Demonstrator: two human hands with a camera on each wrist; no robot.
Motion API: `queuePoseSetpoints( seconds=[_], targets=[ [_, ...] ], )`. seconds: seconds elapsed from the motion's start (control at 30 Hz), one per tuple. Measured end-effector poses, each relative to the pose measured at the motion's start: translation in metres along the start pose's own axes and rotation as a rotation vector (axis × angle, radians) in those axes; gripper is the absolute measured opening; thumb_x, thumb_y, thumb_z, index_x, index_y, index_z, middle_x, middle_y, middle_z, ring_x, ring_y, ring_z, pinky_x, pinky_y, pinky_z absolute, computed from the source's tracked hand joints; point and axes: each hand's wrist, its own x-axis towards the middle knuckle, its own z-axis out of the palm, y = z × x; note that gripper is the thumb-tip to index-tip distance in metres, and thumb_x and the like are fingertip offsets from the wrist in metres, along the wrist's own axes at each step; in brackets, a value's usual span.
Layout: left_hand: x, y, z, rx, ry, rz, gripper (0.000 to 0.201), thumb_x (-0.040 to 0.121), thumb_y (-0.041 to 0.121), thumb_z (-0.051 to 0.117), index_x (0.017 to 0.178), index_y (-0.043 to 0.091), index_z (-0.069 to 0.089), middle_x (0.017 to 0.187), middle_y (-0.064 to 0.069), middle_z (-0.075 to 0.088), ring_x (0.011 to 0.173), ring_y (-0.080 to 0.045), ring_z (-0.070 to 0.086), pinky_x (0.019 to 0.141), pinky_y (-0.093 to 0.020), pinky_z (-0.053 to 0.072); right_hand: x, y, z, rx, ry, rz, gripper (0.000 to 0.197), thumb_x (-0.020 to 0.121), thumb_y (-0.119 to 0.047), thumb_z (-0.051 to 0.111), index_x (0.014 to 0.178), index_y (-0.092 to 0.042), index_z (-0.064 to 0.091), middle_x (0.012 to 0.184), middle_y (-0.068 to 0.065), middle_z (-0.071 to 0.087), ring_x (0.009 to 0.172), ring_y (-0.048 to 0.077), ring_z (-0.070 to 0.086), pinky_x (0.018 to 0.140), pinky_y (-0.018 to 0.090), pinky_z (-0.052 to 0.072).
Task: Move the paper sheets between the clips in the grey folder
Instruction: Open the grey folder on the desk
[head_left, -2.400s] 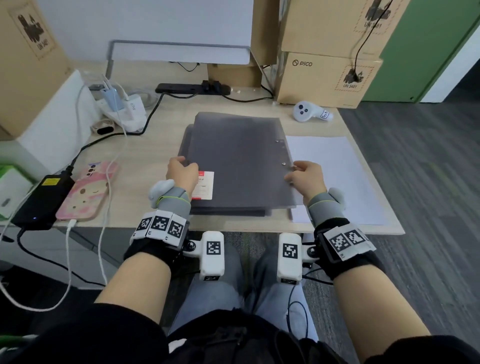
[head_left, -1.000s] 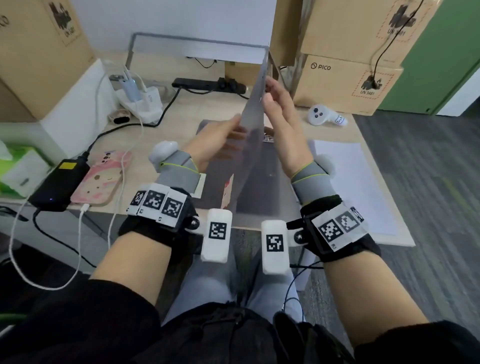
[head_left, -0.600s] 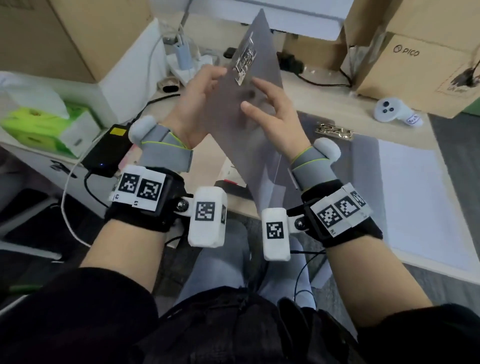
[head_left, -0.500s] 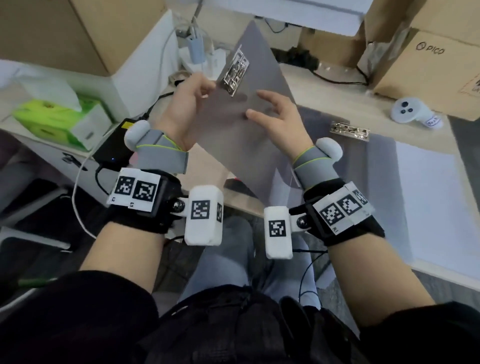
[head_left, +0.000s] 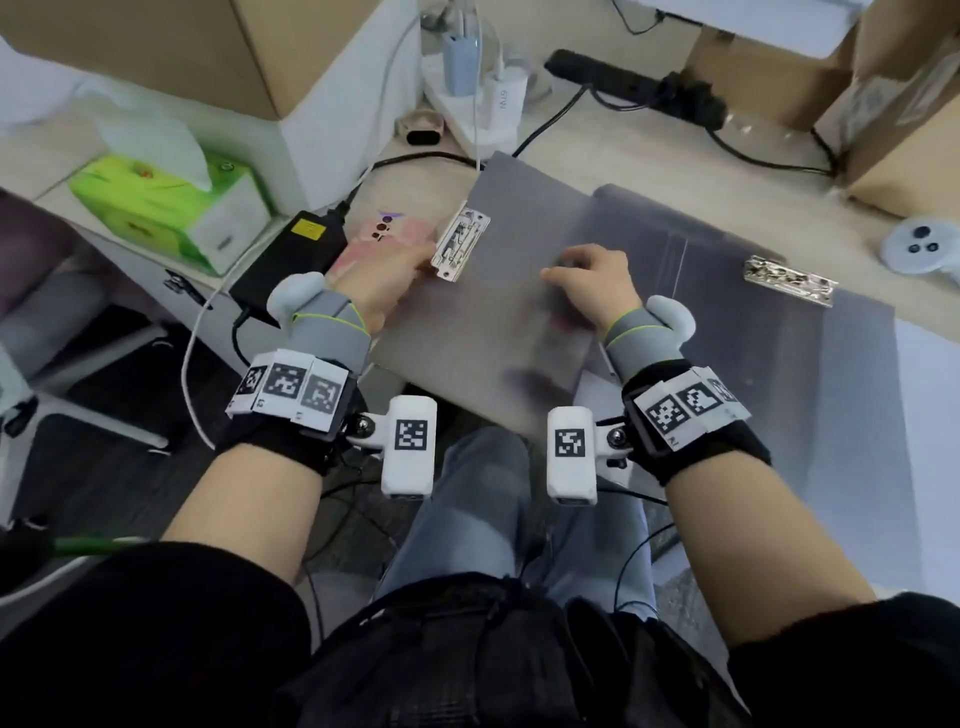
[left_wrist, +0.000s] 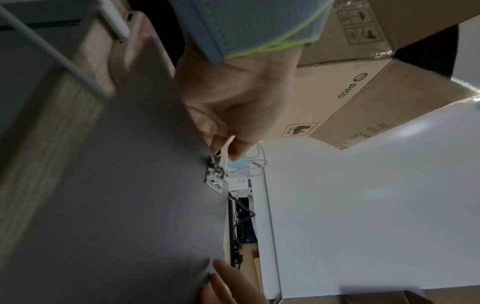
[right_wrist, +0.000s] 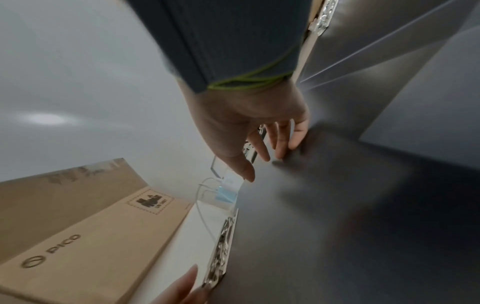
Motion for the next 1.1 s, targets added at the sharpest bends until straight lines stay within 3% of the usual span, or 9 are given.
queuePoseSetpoints(
  seconds=[0.13,0.33,0.53,0.67,0.8,0.9,0.97,1.03,1.1],
  targets=[
    [0.007,-0.009,0.000,0.056,-0.094,-0.087,0.022,0.094,0.023,0.049,0.075,0.017,0.057,0.085,-0.005,0.058,0.079,-0.015,0.051,0.071,-0.027,0.038,0.010,0.011,-0.001,-0.091,0.027,0.011,0.043,0.080,-0.024,0.069,0.120,-0.013,0.059,0.134,0.011,0.041,0.102,0.025,0.057,0.089,0.022,0.042],
    [0.015,-0.011,0.001,-0.036,-0.155,-0.197,0.023,0.096,0.012,0.044,0.081,0.015,0.061,0.078,0.000,0.063,0.073,-0.012,0.057,0.067,-0.021,0.050,0.011,0.009,0.001,-0.149,0.065,0.068,0.043,0.077,-0.028,0.069,0.117,-0.020,0.055,0.134,0.006,0.040,0.098,0.032,0.063,0.096,0.037,0.049],
    [0.041,-0.025,0.003,0.054,-0.048,-0.182,0.031,0.068,0.030,0.061,0.094,0.014,0.067,0.105,-0.008,0.061,0.100,-0.023,0.054,0.107,-0.046,0.042,0.012,0.009,0.004,-0.176,0.059,0.052,0.044,0.079,-0.030,0.068,0.119,-0.019,0.053,0.135,0.005,0.038,0.103,0.029,0.061,0.090,0.026,0.042],
    [0.022,-0.016,0.008,0.065,-0.026,-0.156,0.025,0.082,0.029,0.062,0.100,0.012,0.066,0.108,-0.008,0.062,0.099,-0.022,0.052,0.100,-0.035,0.043,0.013,0.010,0.003,-0.187,0.061,0.041,0.045,0.079,-0.032,0.069,0.119,-0.018,0.053,0.135,0.006,0.038,0.101,0.031,0.062,0.093,0.029,0.043],
    [0.022,-0.022,0.013,0.087,0.030,-0.077,0.030,0.094,0.023,0.052,0.111,0.002,0.065,0.098,-0.004,0.054,0.090,-0.016,0.042,0.067,-0.019,0.035,0.013,0.013,0.003,-0.184,0.056,0.041,0.045,0.076,-0.035,0.070,0.115,-0.019,0.053,0.132,0.007,0.040,0.095,0.033,0.066,0.097,0.038,0.049],
    [0.021,-0.021,0.012,-0.001,0.005,-0.140,0.026,0.091,0.023,0.055,0.111,0.009,0.066,0.114,-0.008,0.063,0.111,-0.023,0.055,0.095,-0.029,0.047,0.013,0.014,0.004,-0.194,0.058,0.037,0.046,0.077,-0.034,0.071,0.116,-0.018,0.053,0.133,0.006,0.040,0.099,0.031,0.064,0.097,0.034,0.048],
    [0.022,-0.020,0.012,-0.019,0.008,-0.178,0.024,0.089,0.022,0.058,0.109,0.013,0.068,0.113,-0.008,0.063,0.119,-0.025,0.054,0.109,-0.040,0.041,0.013,0.014,0.003,-0.204,0.053,0.036,0.047,0.078,-0.034,0.070,0.118,-0.018,0.052,0.134,0.007,0.040,0.102,0.030,0.063,0.095,0.032,0.046],
    [0.024,-0.019,0.010,-0.040,-0.012,-0.186,0.020,0.090,0.019,0.057,0.105,0.012,0.068,0.103,-0.004,0.065,0.105,-0.020,0.057,0.108,-0.035,0.041,0.013,0.014,0.002,-0.205,0.050,0.032,0.048,0.077,-0.034,0.071,0.118,-0.018,0.052,0.134,0.007,0.040,0.103,0.031,0.062,0.094,0.032,0.046],
    [0.024,-0.016,0.008,-0.063,-0.093,-0.193,0.014,0.092,0.021,0.054,0.085,0.017,0.066,0.077,0.006,0.070,0.077,-0.008,0.059,0.087,-0.023,0.046,0.013,0.014,0.002,-0.209,0.047,0.029,0.048,0.077,-0.034,0.071,0.118,-0.018,0.051,0.133,0.007,0.040,0.104,0.031,0.061,0.091,0.030,0.044]
  ],
)
